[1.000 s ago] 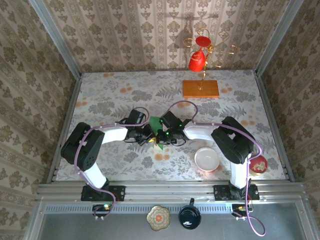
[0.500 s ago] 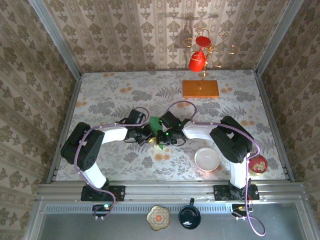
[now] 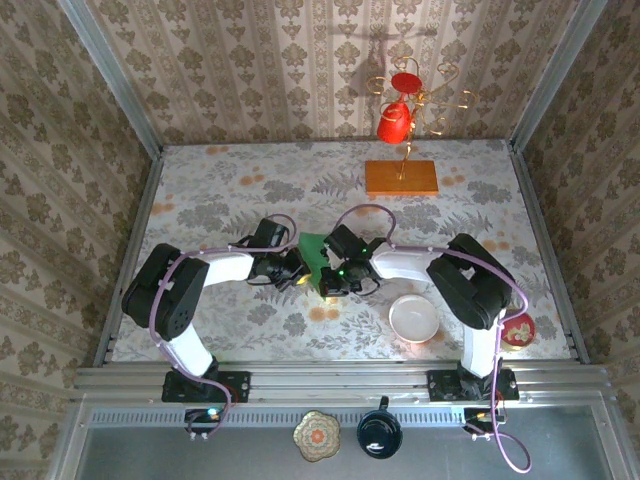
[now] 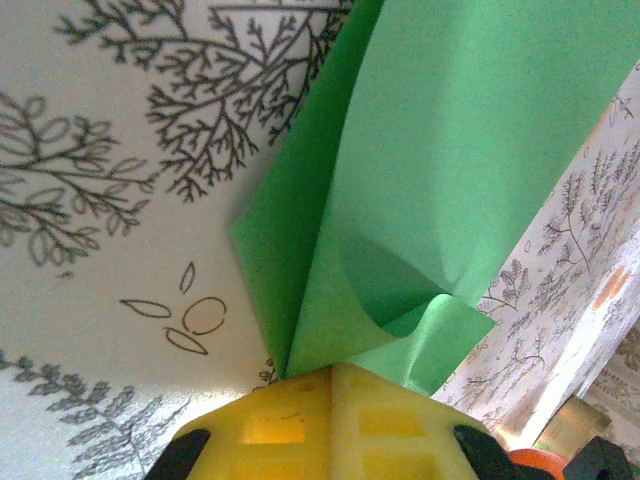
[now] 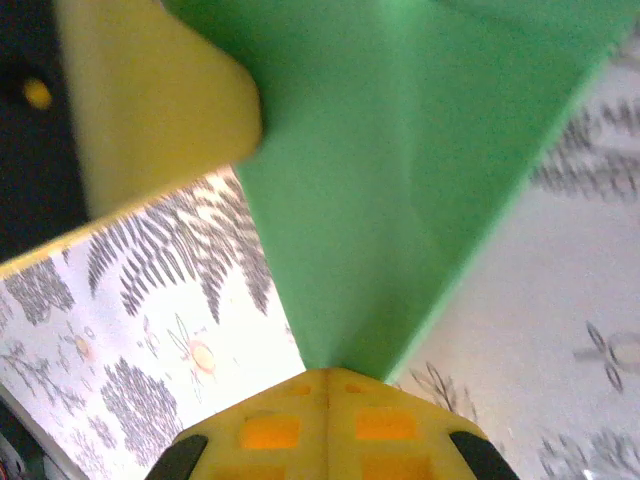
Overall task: Fold a paper plane with a square sheet of paper (pick it up from the middle)
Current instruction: Third fold the triangle at the center of the table.
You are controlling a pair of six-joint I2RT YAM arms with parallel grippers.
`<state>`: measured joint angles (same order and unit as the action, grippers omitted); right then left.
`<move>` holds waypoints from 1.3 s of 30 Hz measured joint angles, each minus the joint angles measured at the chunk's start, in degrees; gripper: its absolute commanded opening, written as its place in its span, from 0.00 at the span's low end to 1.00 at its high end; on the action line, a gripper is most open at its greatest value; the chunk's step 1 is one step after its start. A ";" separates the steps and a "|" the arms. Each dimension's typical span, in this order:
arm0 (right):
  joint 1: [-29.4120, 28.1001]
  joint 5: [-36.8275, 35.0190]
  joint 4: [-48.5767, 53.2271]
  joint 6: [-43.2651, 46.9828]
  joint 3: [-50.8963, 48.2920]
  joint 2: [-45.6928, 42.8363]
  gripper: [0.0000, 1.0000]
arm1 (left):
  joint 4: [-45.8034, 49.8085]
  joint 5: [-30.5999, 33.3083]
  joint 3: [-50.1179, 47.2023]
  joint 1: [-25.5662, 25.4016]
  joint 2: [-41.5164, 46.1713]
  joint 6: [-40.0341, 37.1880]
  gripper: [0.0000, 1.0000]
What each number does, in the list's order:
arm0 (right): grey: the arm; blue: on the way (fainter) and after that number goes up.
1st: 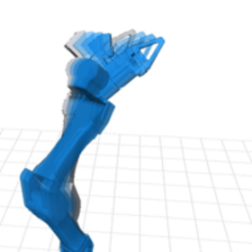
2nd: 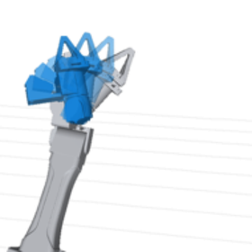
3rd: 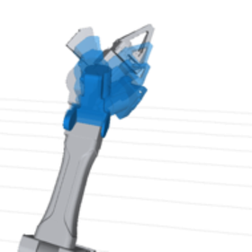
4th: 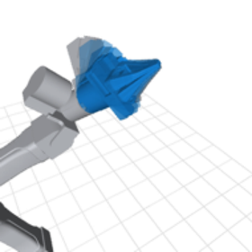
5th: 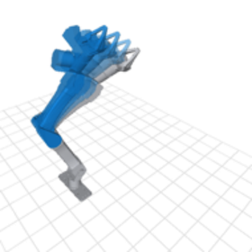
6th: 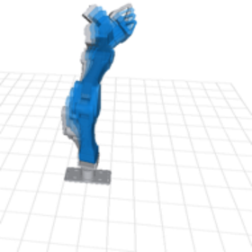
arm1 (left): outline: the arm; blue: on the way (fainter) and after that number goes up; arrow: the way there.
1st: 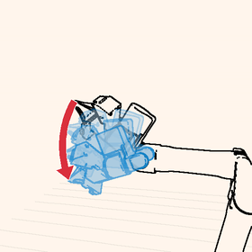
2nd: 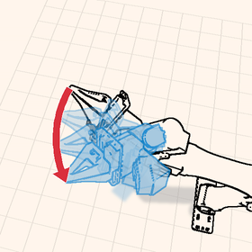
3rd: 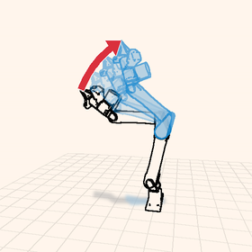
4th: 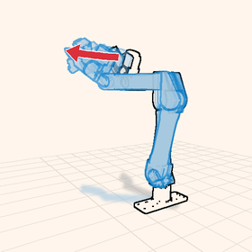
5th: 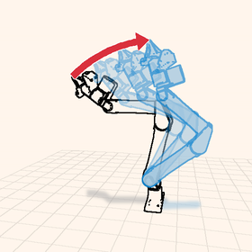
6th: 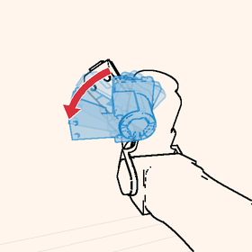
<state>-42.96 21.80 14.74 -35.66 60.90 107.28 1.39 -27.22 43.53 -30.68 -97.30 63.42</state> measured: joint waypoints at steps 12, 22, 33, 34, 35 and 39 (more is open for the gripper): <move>-0.04 0.98 2.69 0.55 -4.15 -5.05 0.06 | -0.20 -0.17 0.00 0.02 -0.02 -0.02 0.04; -0.33 0.96 -0.90 -0.79 0.96 -3.17 0.05 | -0.22 -0.24 0.00 0.02 -0.04 -0.02 0.04; -0.42 1.09 -1.33 -0.90 3.54 3.45 0.03 | -0.24 -0.24 0.00 0.02 -0.07 -0.02 0.04; -0.42 1.09 -1.60 -0.76 3.23 3.28 0.02 | -0.24 -0.24 0.00 0.02 -0.11 -0.02 0.04; -0.42 1.09 -2.43 -0.68 2.51 2.97 0.02 | -0.26 -0.26 -0.02 0.02 -0.11 -0.02 0.04; -0.42 1.22 -7.45 -0.33 -3.08 0.07 0.02 | -0.68 -0.70 -0.33 0.35 -0.11 -0.02 0.03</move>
<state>-43.38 23.03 7.29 -35.99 57.82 107.35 0.71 -27.92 43.20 -30.33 -97.41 63.40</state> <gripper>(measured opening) 0.063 0.060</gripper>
